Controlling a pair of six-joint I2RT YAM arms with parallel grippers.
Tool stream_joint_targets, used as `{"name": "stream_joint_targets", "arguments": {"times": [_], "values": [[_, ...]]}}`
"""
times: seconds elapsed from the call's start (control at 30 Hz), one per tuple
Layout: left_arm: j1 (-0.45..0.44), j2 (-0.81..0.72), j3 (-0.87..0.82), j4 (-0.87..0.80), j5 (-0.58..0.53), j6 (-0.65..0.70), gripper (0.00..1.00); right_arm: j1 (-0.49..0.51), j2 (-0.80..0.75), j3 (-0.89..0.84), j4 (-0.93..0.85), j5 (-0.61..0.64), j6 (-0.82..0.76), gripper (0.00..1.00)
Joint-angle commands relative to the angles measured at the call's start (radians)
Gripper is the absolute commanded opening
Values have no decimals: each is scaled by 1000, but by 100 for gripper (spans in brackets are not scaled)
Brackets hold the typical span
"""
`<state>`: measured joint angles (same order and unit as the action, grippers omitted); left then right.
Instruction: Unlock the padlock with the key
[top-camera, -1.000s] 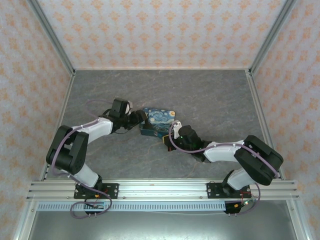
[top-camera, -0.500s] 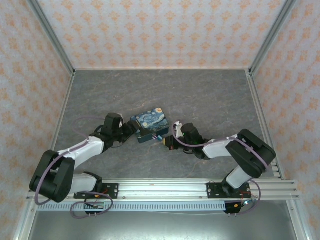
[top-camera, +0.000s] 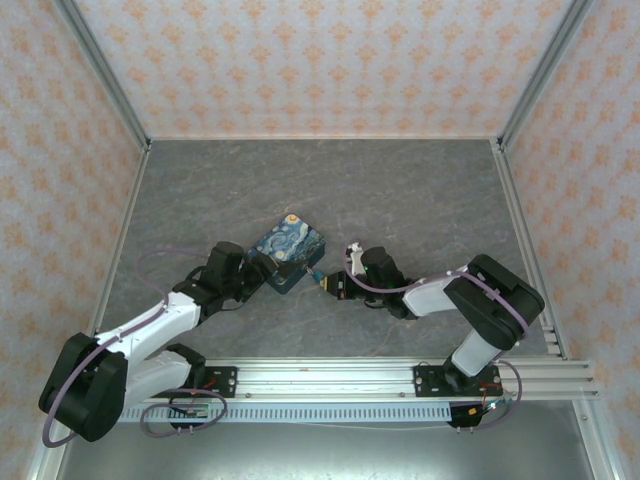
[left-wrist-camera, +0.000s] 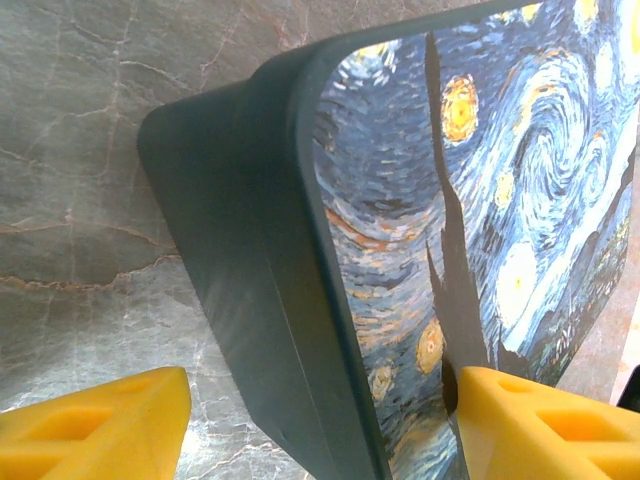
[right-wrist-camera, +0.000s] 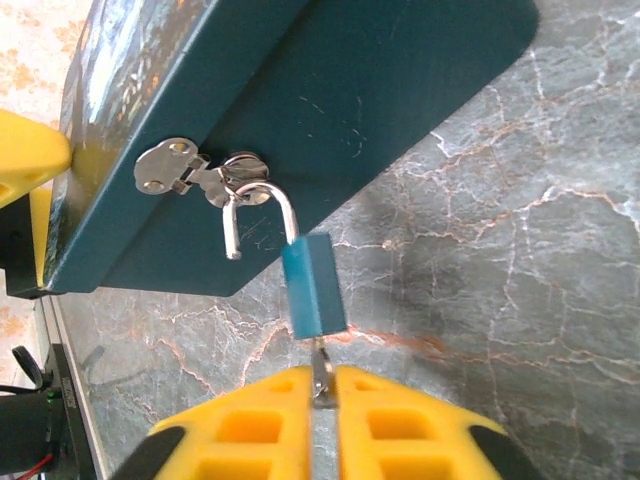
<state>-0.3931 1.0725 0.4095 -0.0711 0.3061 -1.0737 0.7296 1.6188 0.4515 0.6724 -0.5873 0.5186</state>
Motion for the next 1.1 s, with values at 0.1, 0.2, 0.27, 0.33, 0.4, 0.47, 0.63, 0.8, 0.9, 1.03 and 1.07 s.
{"name": "stream_joint_targets", "arguments": {"times": [0.1, 0.2, 0.27, 0.33, 0.4, 0.47, 0.63, 0.8, 0.9, 1.03, 1.07], "values": [[-5, -5, -4, -131, -53, -6, 70, -36, -46, 2, -11, -25, -39, 27], [-6, -14, -1, -136, -56, -6, 70, -75, -89, 5, -26, -59, -51, 34], [-6, -20, -1, -139, -62, -6, 70, -101, -110, 9, 1, -100, -43, 37], [-5, -27, 0, -141, -68, -5, 70, -111, -117, 14, 62, -145, -35, 44], [-6, -32, 4, -142, -71, -6, 70, -112, -107, 25, 126, -183, -23, 53], [-5, -34, 11, -147, -72, -1, 70, -112, -81, 36, 196, -221, 4, 59], [-6, -39, 19, -165, -86, 3, 70, -113, 16, 40, 350, -224, 94, 75], [-7, -41, 20, -162, -88, 1, 71, -104, 119, 60, 424, -233, 148, 82], [-8, -37, 22, -160, -88, 0, 71, -88, 165, 88, 410, -236, 143, 82], [-9, -30, 26, -156, -88, 0, 71, -63, 213, 122, 399, -242, 140, 80], [-9, -28, 26, -154, -88, 0, 71, -58, 225, 128, 398, -246, 141, 80]]}}
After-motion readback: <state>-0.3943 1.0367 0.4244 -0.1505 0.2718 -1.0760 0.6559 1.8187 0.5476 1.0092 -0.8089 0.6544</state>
